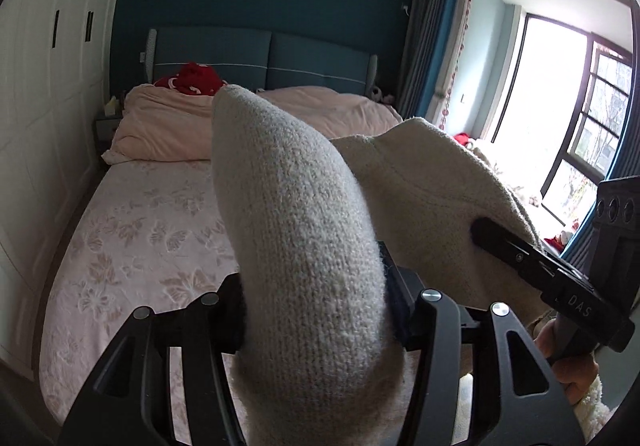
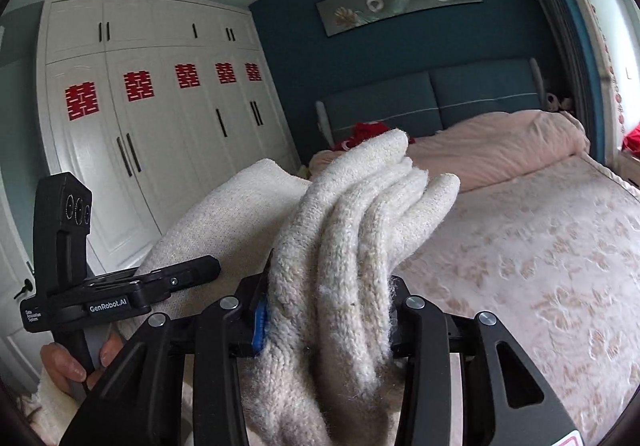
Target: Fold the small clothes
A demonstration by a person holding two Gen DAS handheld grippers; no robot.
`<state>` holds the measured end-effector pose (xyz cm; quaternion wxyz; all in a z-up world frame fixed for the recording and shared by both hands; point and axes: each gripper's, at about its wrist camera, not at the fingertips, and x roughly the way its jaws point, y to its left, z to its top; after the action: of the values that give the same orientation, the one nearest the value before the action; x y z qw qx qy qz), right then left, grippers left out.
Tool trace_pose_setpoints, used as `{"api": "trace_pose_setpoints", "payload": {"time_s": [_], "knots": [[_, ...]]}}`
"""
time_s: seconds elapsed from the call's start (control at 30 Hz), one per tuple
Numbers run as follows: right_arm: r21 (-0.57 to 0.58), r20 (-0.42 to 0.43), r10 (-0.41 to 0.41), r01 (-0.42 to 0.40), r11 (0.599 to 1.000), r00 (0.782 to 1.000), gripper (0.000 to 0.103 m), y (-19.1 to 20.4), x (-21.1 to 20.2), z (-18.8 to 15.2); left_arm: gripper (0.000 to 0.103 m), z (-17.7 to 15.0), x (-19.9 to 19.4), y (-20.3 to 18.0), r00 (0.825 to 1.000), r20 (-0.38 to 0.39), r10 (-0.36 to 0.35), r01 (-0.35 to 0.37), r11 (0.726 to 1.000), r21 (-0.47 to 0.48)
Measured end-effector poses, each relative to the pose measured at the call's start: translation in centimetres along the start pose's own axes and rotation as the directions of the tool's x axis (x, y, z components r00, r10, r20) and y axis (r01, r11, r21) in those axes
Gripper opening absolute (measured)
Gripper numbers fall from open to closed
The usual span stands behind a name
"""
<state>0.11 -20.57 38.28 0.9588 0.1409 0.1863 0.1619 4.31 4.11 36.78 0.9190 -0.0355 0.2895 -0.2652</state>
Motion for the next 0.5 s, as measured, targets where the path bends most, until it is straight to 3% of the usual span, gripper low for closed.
{"api": "trace_pose_setpoints", "payload": {"time_s": [0.13, 0.23, 0.3, 0.33, 0.4, 0.43, 0.47, 0.5], "knots": [[0.061, -0.054, 0.021, -0.017, 0.998, 0.998, 0.047, -1.0, 5.5, -1.2, 0.058, -0.1, 2.3, 4.3, 1.0, 0.001, 0.008, -0.008, 0.999, -0.031], [0.123, -0.188, -0.007, 0.03, 0.992, 0.982, 0.053, -3.8, 11.6, -6.0, 0.064, -3.9, 7.0, 8.5, 0.995, -0.086, 0.047, -0.053, 0.996, -0.076], [0.14, -0.294, -0.057, 0.102, 0.985, 0.954, 0.056, -6.2, 15.7, -11.3, 0.069, -8.6, 11.8, 12.2, 0.981, -0.188, 0.054, -0.082, 0.986, -0.142], [0.134, -0.362, -0.115, 0.173, 0.976, 0.925, 0.056, -7.7, 17.5, -14.6, 0.069, -11.2, 14.0, 13.9, 0.968, -0.24, 0.069, -0.113, 0.978, -0.175], [0.128, -0.488, -0.201, 0.297, 0.946, 0.849, 0.051, -10.3, 19.3, -19.8, 0.065, -17.1, 18.0, 17.4, 0.913, -0.383, 0.141, -0.237, 0.947, -0.216], [0.169, -0.526, -0.186, 0.317, 0.933, 0.83, 0.043, -11.0, 19.1, -21.7, 0.058, -19.6, 18.8, 18.6, 0.886, -0.438, 0.153, -0.276, 0.932, -0.234], [0.206, -0.531, -0.155, 0.305, 0.93, 0.833, 0.043, -11.3, 18.4, -22.6, 0.06, -20.6, 18.7, 18.9, 0.879, -0.453, 0.146, -0.28, 0.928, -0.245], [0.203, -0.526, -0.161, 0.308, 0.93, 0.835, 0.043, -11.1, 17.7, -22.8, 0.059, -21.4, 17.7, 19.1, 0.9, -0.419, 0.115, -0.248, 0.928, -0.277]]}}
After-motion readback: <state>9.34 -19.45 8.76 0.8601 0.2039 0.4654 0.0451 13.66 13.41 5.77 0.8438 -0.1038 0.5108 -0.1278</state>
